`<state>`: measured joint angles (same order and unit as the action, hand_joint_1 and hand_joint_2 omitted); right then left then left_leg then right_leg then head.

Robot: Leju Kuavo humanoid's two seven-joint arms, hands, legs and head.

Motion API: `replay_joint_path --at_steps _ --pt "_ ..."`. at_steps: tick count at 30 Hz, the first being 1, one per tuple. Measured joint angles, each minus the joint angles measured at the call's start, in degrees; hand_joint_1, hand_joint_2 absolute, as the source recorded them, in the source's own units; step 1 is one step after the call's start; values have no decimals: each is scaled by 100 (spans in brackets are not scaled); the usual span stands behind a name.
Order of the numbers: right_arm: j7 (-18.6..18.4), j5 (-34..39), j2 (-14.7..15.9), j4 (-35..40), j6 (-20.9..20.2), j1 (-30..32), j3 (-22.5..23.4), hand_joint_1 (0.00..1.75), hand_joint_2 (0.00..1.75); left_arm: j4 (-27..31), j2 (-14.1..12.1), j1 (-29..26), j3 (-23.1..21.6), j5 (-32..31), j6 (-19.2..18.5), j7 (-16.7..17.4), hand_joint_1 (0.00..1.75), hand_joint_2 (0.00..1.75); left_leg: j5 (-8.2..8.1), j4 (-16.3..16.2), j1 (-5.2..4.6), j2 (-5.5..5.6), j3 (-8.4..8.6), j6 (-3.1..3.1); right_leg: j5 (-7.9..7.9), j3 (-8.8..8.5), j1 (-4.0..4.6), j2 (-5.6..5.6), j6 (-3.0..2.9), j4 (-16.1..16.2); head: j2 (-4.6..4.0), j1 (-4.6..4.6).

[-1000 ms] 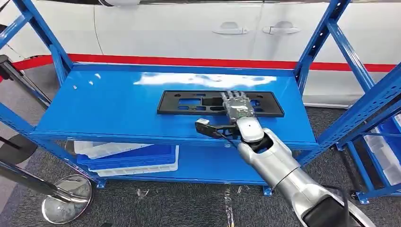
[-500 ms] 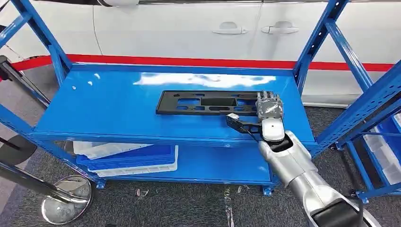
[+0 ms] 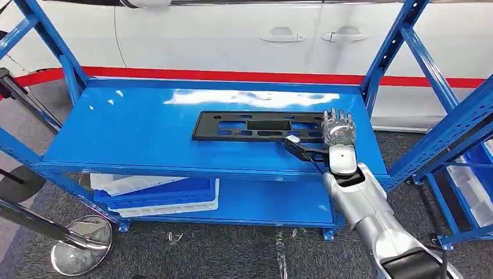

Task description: Take the parts from the cabinet and place them on the table.

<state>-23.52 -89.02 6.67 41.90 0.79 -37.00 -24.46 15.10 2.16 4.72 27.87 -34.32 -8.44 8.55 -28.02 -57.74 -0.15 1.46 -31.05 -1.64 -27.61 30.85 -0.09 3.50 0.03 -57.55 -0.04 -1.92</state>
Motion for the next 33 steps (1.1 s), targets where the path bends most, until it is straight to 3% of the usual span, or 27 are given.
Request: replay_joint_path --at_steps 9,17,29,33 --pt "476 0 -241 -37 83 57 120 0 175 0 13 39 2 -52 -13 4 0 0 1 1 1 0 1 1 0 1 2 0 0 -3 0 0" --pt "557 61 -483 -168 159 57 131 0 175 0 37 60 2 -103 -9 2 0 0 2 1 2 0 1 3 0 2 2 0 0 -5 0 0" --pt "577 103 -614 -256 192 57 131 0 175 0 57 66 2 -114 -9 0 0 0 2 1 2 0 1 3 0 2 2 0 0 -5 0 0" --pt "586 122 -691 -280 216 51 131 0 175 0 63 103 4 -114 -4 -7 0 0 14 -5 -37 -16 -6 -48 36 2 -22 38 51 53 0 2"
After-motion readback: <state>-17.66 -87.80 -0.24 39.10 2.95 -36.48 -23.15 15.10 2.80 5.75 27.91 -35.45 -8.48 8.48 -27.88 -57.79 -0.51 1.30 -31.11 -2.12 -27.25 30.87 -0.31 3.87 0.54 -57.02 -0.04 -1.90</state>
